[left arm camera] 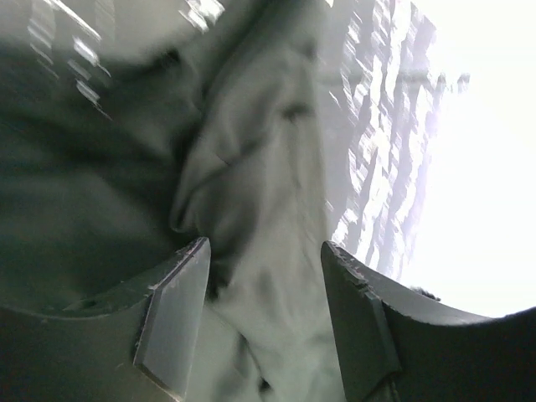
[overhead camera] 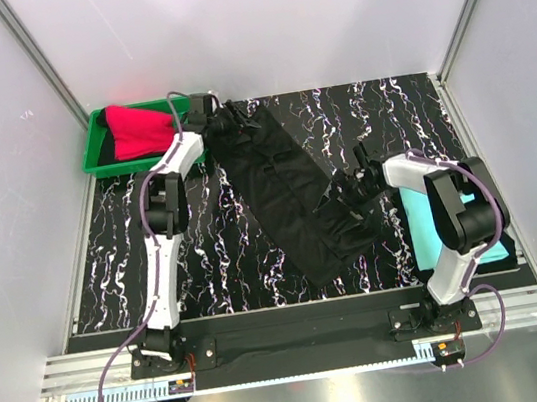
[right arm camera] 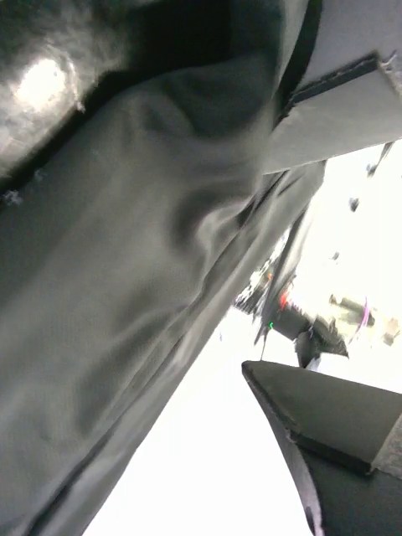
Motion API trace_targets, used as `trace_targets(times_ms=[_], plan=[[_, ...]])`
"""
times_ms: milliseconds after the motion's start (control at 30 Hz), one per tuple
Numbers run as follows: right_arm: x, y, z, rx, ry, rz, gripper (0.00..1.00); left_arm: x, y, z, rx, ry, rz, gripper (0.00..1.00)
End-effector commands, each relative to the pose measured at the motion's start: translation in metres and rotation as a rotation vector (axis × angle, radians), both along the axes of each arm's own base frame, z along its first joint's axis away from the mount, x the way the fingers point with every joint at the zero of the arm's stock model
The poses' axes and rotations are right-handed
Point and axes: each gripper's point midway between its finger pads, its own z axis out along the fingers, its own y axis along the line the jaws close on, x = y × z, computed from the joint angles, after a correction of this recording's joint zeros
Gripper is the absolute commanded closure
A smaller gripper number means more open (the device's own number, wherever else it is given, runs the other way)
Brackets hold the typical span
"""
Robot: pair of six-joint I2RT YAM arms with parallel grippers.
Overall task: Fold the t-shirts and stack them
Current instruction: Fold the tshirt
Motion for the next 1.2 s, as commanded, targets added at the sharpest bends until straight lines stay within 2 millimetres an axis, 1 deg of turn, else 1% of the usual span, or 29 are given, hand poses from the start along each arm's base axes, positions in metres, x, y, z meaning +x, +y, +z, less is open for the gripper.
trace_targets(times_ms=[0, 33, 67, 133, 167, 233, 267, 300, 333, 367, 400, 433, 467, 500, 533, 567, 600, 633, 667, 700, 733, 767, 800, 833, 867, 933, 1000, 1100, 1167], plan=[[0.001, -0.018, 0.025, -0.131, -0.162, 0.175, 0.0, -0.026, -0.017, 0.108, -0.049, -0.147, -0.084, 0.4], [0.003, -0.025, 0.034, -0.174, -0.228, 0.227, 0.0, -0.031, -0.016, 0.113, -0.037, -0.15, -0.092, 0.4], [-0.001, -0.036, 0.034, -0.24, -0.232, 0.242, 0.0, -0.04, -0.012, 0.124, -0.02, -0.146, -0.088, 0.39], [-0.001, -0.043, 0.046, -0.275, -0.301, 0.278, 0.0, -0.05, -0.008, 0.135, 0.001, -0.155, -0.1, 0.39], [-0.004, -0.047, 0.048, -0.293, -0.302, 0.289, 0.0, -0.056, -0.007, 0.149, 0.002, -0.172, -0.104, 0.39], [-0.003, -0.05, 0.055, -0.32, -0.344, 0.329, 0.0, -0.068, -0.004, 0.156, 0.018, -0.159, -0.117, 0.39], [-0.004, -0.049, 0.055, -0.324, -0.353, 0.347, 0.0, -0.075, -0.002, 0.174, 0.016, -0.186, -0.123, 0.39], [-0.005, -0.045, 0.055, -0.324, -0.359, 0.37, 0.0, -0.081, 0.0, 0.179, 0.029, -0.182, -0.124, 0.39], [-0.007, -0.036, 0.051, -0.326, -0.377, 0.444, 0.0, -0.088, 0.004, 0.178, 0.05, -0.183, -0.131, 0.39], [-0.009, -0.029, 0.048, -0.338, -0.384, 0.496, 0.0, -0.1, 0.007, 0.197, 0.057, -0.212, -0.133, 0.39], [-0.01, -0.022, 0.047, -0.346, -0.395, 0.544, 0.0, -0.107, 0.01, 0.201, 0.068, -0.218, -0.132, 0.39], [-0.005, -0.015, 0.045, -0.367, -0.412, 0.593, 0.0, -0.117, 0.015, 0.191, 0.091, -0.196, -0.135, 0.39], [-0.01, 0.0, 0.046, -0.367, -0.431, 0.652, 0.0, -0.131, 0.02, 0.208, 0.096, -0.224, -0.133, 0.39], [-0.011, 0.005, 0.044, -0.378, -0.439, 0.679, 0.0, -0.141, 0.025, 0.208, 0.112, -0.216, -0.131, 0.39], [-0.009, 0.01, 0.041, -0.39, -0.443, 0.707, 0.0, -0.156, 0.029, 0.192, 0.13, -0.181, -0.145, 0.39], [-0.013, 0.015, 0.037, -0.402, -0.442, 0.73, 0.0, -0.173, 0.033, 0.21, 0.13, -0.22, -0.147, 0.39], [-0.015, 0.014, 0.032, -0.427, -0.433, 0.744, 0.0, -0.183, 0.038, 0.209, 0.145, -0.226, -0.154, 0.39], [-0.019, 0.013, 0.025, -0.439, -0.417, 0.758, 0.0, -0.2, 0.042, 0.188, 0.16, -0.181, -0.166, 0.39], [-0.024, 0.012, 0.021, -0.45, -0.402, 0.768, 0.0, -0.215, 0.047, 0.201, 0.165, -0.215, -0.166, 0.39], [-0.031, 0.013, 0.017, -0.453, -0.392, 0.784, 0.0, -0.228, 0.051, 0.196, 0.176, -0.196, -0.17, 0.38], [-0.04, 0.009, 0.011, -0.457, -0.372, 0.794, 0.01, -0.244, 0.055, 0.175, 0.186, -0.147, -0.181, 0.38], [-0.043, 0.007, 0.008, -0.468, -0.369, 0.801, 0.01, -0.26, 0.058, 0.182, 0.177, -0.165, -0.188, 0.38], [-0.045, 0.004, 0.005, -0.492, -0.368, 0.808, 0.02, -0.271, 0.058, 0.177, 0.169, -0.151, -0.198, 0.38], [-0.051, -0.002, -0.003, -0.506, -0.351, 0.819, 0.04, -0.287, 0.062, 0.163, 0.174, -0.12, -0.197, 0.38], [-0.051, -0.006, -0.007, -0.519, -0.348, 0.82, 0.04, -0.295, 0.063, 0.156, 0.184, -0.11, -0.199, 0.38], [-0.057, -0.01, -0.017, -0.528, -0.322, 0.833, 0.05, -0.308, 0.071, 0.134, 0.213, -0.071, -0.177, 0.38], [-0.059, -0.005, -0.019, -0.526, -0.33, 0.831, 0.06, -0.31, 0.071, 0.127, 0.208, -0.06, -0.167, 0.39], [-0.066, -0.004, -0.026, -0.532, -0.295, 0.817, 0.06, -0.306, 0.071, 0.124, 0.212, -0.053, -0.158, 0.41], [-0.074, -0.002, -0.034, -0.527, -0.243, 0.794, 0.07, -0.296, 0.07, 0.126, 0.218, -0.057, -0.149, 0.41]])
